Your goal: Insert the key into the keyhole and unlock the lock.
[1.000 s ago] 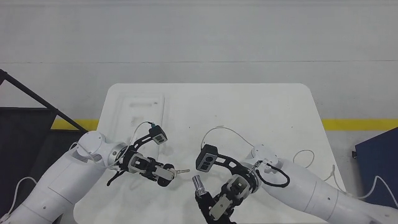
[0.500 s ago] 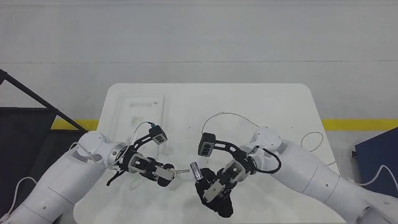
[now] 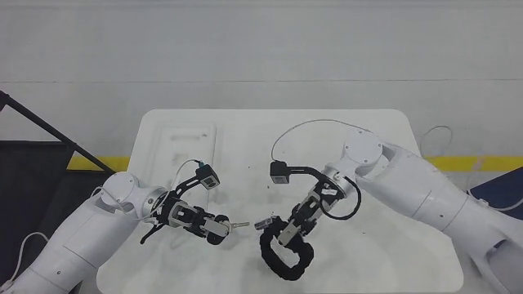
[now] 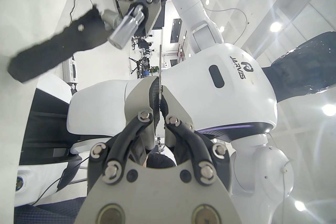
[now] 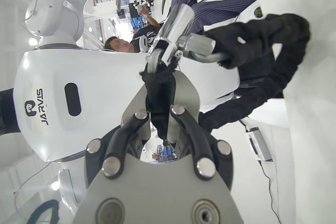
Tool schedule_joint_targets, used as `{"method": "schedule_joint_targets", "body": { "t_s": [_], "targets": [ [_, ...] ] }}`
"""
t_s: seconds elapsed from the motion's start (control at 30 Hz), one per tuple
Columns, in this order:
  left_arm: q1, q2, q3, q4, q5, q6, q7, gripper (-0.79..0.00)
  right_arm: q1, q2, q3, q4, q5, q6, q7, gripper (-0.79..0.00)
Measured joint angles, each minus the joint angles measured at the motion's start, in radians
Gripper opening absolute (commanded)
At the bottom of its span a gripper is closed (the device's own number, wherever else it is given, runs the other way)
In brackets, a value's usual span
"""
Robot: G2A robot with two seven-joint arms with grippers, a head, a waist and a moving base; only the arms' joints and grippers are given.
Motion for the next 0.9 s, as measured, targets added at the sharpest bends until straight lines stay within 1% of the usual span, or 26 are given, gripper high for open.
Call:
{"method": "schedule_joint_targets", "body": {
  "t_s": [0.13, 0.27, 0.43, 0.63, 0.9],
  "targets": [
    [0.000, 0.000, 0.000, 0.000, 0.000, 0.000, 0.000, -0.785, -0.058, 0.031, 0.057, -0.058, 0.045, -0.066, 0.000, -0.785],
    [0.000, 0.000, 0.000, 0.000, 0.000, 0.000, 0.000, -0.785, -0.111, 0.051, 0.086, -0.102, 0.109, -0.124, 0.000, -0.785],
    [0.000, 0.000, 0.000, 0.000, 0.000, 0.000, 0.000, -0.785, -0.135, 0.065, 0.098, -0.149, 0.153, -0.135, 0.000, -0.785],
    [0.000, 0.000, 0.000, 0.000, 0.000, 0.000, 0.000, -0.785, -0.172, 0.063, 0.134, -0.174, 0.207, -0.135, 0.000, -0.785],
    [0.000, 0.000, 0.000, 0.000, 0.000, 0.000, 0.000, -0.785, -0.222, 0.030, 0.152, -0.145, 0.232, -0.135, 0.000, -0.785]
  ]
}}
